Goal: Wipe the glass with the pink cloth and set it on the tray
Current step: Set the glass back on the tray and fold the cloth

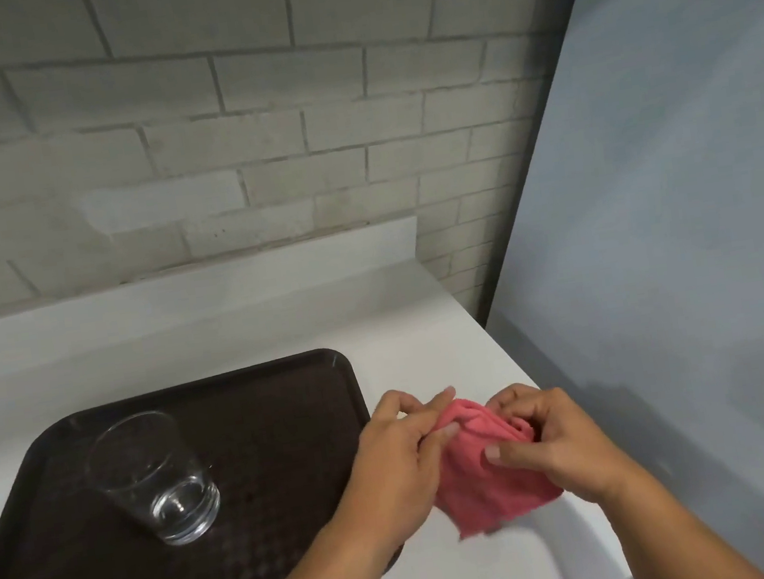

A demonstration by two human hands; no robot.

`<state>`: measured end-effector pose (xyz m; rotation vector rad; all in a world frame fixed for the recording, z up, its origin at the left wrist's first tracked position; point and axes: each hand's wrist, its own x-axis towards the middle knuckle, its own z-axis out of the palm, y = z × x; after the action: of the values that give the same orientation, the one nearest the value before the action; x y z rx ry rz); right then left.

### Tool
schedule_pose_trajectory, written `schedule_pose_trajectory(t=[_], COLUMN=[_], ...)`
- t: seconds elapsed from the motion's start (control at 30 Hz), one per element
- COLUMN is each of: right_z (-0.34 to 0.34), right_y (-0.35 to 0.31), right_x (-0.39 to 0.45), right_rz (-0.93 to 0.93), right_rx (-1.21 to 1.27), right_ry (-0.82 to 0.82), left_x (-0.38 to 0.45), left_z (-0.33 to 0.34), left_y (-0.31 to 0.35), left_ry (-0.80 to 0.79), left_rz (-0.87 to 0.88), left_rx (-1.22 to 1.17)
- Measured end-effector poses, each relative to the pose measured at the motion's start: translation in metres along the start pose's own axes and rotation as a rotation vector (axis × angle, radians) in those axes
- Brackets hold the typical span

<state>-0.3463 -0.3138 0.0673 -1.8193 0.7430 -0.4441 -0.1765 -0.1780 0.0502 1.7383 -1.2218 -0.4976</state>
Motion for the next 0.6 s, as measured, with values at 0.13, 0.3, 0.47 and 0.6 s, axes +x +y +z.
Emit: schedule_pose_trajectory(t=[0.13, 0.3, 0.47, 0.6], right_z=[0.003, -0.005, -0.006, 0.005], right_y=[0.002, 0.005, 0.013, 0.022], right_x=[0.004, 0.012, 0.033, 0.056], right_rz=[-0.012, 0.053, 0.25, 0.273], right_rx=[-0.144, 0.006, 0.163, -0.305], right_ry=[-0.15, -0.223, -0.066, -0.018], left_x=[-0.001, 0.009, 0.015, 0.019], left_z=[-0.002, -0.007, -0.001, 0.007], left_y=[-0.001, -0.004, -0.019, -0.032], left_ry=[-0.052, -0.081, 0.017, -0.002], left_rz=[0.002, -0.124, -0.486, -0.564], left_rx=[-0.154, -0.428, -0.585, -0.22])
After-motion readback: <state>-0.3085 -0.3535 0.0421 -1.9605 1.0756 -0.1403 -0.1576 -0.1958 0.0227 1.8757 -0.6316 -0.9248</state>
